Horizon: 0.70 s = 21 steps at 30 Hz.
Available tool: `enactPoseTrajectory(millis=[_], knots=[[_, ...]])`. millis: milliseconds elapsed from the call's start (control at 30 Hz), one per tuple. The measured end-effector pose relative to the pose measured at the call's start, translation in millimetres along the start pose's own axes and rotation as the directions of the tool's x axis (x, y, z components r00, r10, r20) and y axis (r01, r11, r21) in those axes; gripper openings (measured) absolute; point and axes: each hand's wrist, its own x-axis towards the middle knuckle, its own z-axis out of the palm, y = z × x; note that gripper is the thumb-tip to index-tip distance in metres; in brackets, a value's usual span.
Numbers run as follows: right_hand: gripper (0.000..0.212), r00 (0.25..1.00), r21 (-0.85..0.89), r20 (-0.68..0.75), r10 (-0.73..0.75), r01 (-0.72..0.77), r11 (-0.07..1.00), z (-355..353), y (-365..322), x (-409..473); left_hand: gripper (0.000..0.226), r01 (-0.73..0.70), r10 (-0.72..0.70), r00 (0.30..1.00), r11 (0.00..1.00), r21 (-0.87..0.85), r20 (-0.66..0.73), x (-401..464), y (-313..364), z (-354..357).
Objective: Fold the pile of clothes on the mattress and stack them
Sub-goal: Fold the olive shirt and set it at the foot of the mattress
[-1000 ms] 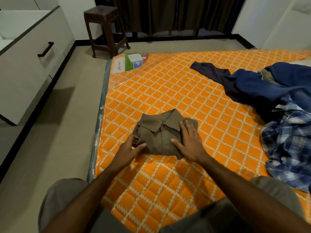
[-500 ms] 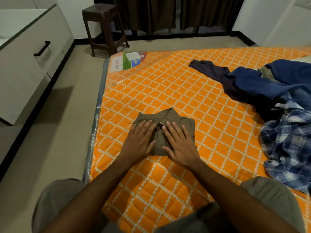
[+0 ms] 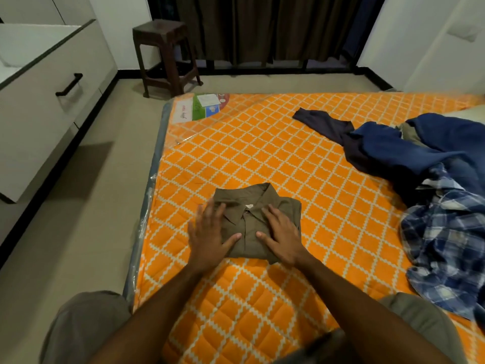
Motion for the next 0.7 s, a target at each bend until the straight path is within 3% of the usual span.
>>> enactPoseTrajectory(millis=[100, 167, 233, 300, 367, 500, 700], knots=[[0.078, 0.914, 0.090, -0.323, 0.247, -0.230, 0.969, -24, 5, -7, 0.098, 0.360, -0.366, 0.930, 0.882, -0.304, 0.039, 12, 8, -17], [0.091, 0.830, 0.184, -0.249, 0.499, -0.465, 0.866, -30, 12, -3, 0.096, 0.481, -0.435, 0.877, 0.800, -0.358, 0.205, 30, 1, -27], [0.106, 0.778, 0.413, -0.009, 0.628, -0.569, 0.711, -33, 14, 5, 0.086, 0.590, -0.432, 0.805, 0.650, -0.479, 0.406, 47, -4, -36], [0.096, 0.766, 0.619, 0.129, 0.630, -0.558, 0.552, -35, 13, 10, 0.062, 0.633, -0.394, 0.772, 0.534, -0.560, 0.498, 50, -3, -40], [0.073, 0.792, 0.701, 0.191, 0.580, -0.524, 0.484, -38, 10, 12, 0.048, 0.642, -0.385, 0.765, 0.512, -0.571, 0.516, 45, 1, -41], [0.041, 0.931, 0.750, 0.128, 0.343, -0.317, 0.580, -53, 1, 21, 0.043, 0.595, -0.317, 0.803, 0.444, -0.670, 0.504, 50, 9, -55], [0.031, 0.973, 0.776, -0.040, 0.227, -0.112, 0.621, -101, -27, 145, 0.035, 0.437, -0.287, 0.893, 0.377, -0.817, 0.346, 158, -9, -112]])
